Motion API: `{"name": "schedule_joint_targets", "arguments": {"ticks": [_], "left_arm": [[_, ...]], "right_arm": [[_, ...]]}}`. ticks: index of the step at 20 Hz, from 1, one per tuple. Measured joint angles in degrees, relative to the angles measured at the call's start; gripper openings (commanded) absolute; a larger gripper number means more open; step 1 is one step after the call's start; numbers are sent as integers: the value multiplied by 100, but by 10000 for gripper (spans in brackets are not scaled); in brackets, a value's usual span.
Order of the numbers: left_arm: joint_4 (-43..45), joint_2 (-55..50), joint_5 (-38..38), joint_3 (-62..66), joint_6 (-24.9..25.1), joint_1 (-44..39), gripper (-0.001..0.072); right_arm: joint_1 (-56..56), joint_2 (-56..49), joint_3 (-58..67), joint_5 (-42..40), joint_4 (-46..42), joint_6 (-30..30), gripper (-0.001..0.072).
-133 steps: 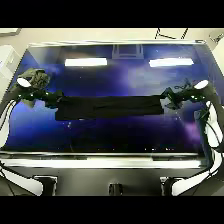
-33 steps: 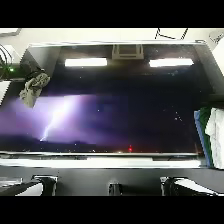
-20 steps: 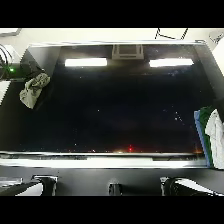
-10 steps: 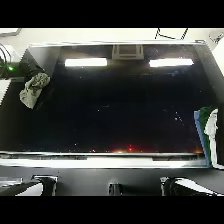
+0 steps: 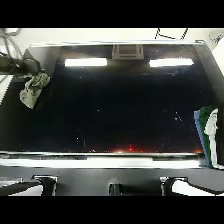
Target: Fold the clothes and pants, and hang the long-sleeved shirts on hangers.
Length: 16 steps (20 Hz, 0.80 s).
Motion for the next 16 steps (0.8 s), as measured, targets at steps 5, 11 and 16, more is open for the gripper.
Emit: {"name": "schedule_joint_targets", "arguments": {"ticks": [5,11,16], "left_arm": [[-308,-245,-997,-914,-22,-122,713],[-553,-195,-927,-1478,13,-195,713],[-597,-195,-914,-1556,13,-201,713]], "right_arm": [[1794,-531,-577,931,-476,382,692],[2420,-649,-765,1360,-1054,413,692],[2503,-664,-789,1453,-1163,393,692]]}}
